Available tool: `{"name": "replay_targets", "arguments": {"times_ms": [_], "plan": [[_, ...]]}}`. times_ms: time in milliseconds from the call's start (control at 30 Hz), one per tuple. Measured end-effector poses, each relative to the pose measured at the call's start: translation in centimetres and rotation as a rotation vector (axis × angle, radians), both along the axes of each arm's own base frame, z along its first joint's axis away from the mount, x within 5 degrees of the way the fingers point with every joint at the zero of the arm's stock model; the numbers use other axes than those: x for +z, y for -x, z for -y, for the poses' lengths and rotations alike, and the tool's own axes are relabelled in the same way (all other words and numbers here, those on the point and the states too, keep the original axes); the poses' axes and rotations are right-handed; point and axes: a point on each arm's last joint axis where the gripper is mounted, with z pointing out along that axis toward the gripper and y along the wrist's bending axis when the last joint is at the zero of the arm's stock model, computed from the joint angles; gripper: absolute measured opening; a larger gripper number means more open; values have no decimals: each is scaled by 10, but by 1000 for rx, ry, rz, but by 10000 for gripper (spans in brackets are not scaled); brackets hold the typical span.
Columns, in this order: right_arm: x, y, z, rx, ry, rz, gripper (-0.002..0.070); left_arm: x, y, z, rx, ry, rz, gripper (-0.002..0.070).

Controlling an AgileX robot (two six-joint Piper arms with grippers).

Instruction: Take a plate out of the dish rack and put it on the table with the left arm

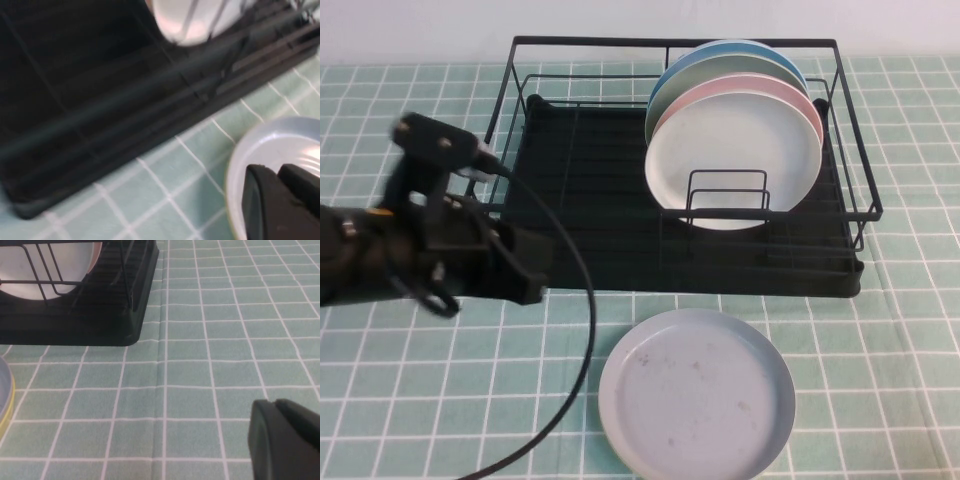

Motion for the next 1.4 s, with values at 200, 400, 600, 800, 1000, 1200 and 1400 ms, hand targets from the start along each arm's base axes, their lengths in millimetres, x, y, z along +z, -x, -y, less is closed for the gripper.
{"name": "replay_targets", "arguments": {"times_ms": [200,400,600,800,1000,1200,1400], "plan": [[0,0,0,0,0,0,-18,48,38,-25,86,-50,184,2],[0,0,0,0,0,0,-18,63,86,-52,229,-18,297,1],[0,0,0,0,0,0,-18,45,135,-72,302,74,381,0],[0,0,0,0,0,0,-18,26,163,-80,301,97,402,0],[0,0,0,0,0,0,-18,19,170,-81,285,79,364,0],[0,0,0,0,0,0,-18,16,171,-81,276,64,338,0],[0,0,0,0,0,0,-18,14,171,-81,275,58,331,-1]]}}
